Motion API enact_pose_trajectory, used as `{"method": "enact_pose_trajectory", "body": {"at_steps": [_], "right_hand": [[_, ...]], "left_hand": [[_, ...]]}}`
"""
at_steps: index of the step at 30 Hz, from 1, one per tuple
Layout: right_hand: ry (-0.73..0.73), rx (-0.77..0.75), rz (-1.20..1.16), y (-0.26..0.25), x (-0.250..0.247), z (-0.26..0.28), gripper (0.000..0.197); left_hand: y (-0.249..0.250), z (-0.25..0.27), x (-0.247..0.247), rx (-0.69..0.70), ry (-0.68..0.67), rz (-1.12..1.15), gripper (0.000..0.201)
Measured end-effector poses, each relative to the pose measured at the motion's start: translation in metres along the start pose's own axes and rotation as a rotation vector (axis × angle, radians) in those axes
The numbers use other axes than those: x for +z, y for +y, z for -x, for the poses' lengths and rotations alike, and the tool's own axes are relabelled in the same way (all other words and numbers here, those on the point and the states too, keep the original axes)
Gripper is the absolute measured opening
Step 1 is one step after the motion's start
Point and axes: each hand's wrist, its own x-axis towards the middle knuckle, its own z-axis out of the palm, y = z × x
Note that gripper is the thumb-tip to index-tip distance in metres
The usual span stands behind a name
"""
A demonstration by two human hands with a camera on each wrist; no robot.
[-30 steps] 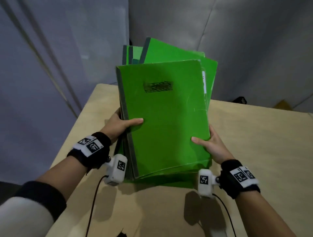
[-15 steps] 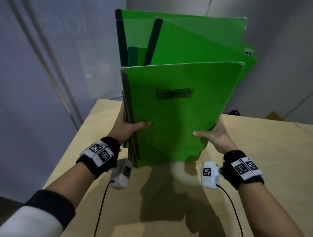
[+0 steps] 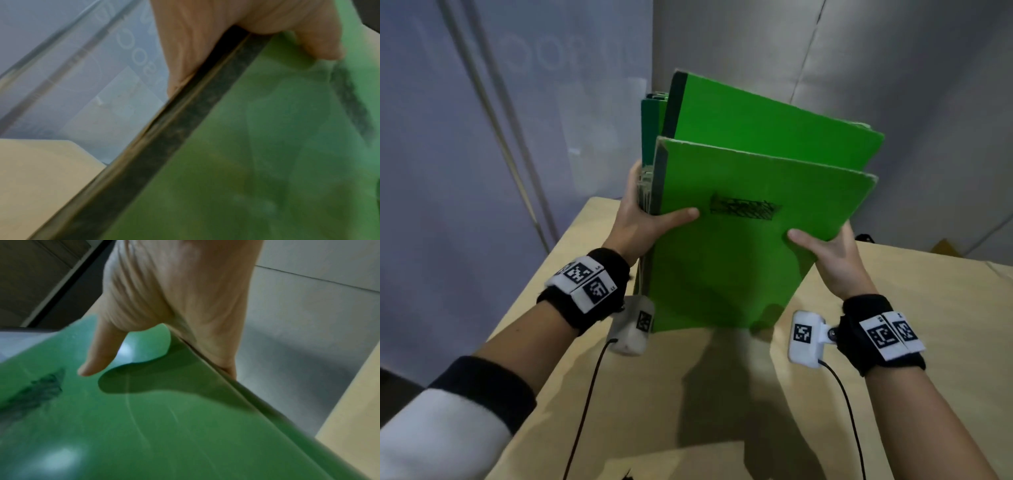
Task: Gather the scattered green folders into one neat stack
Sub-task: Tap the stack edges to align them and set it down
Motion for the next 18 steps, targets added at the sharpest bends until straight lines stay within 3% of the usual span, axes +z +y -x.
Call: {"method": "enact_pose_trajectory", "body": {"at_steps": [7, 9, 14, 18], "right_hand": [[0.174, -0.053, -0.029, -0.036, 0.009, -0.003, 0.124], [0.213, -0.108, 0.004, -0.04, 0.014, -0.001, 0.116], [0.262, -0.157, 0.097, -0.036, 0.008, -0.008, 0.065], [0.254, -0.189, 0.159, -0.028, 0.01, -0.016, 0.068]], "left_hand": [[0.02, 0.001, 0.008, 0.049, 0.076, 0.035, 0.115], [0.018, 0.004, 0.009, 0.047, 0.093, 0.032, 0.116], [0.008, 0.0, 0.0, -0.005, 0.003, 0.018, 0.117], [0.011, 0.001, 0.006, 0.076, 0.105, 0.054, 0.124]]}}
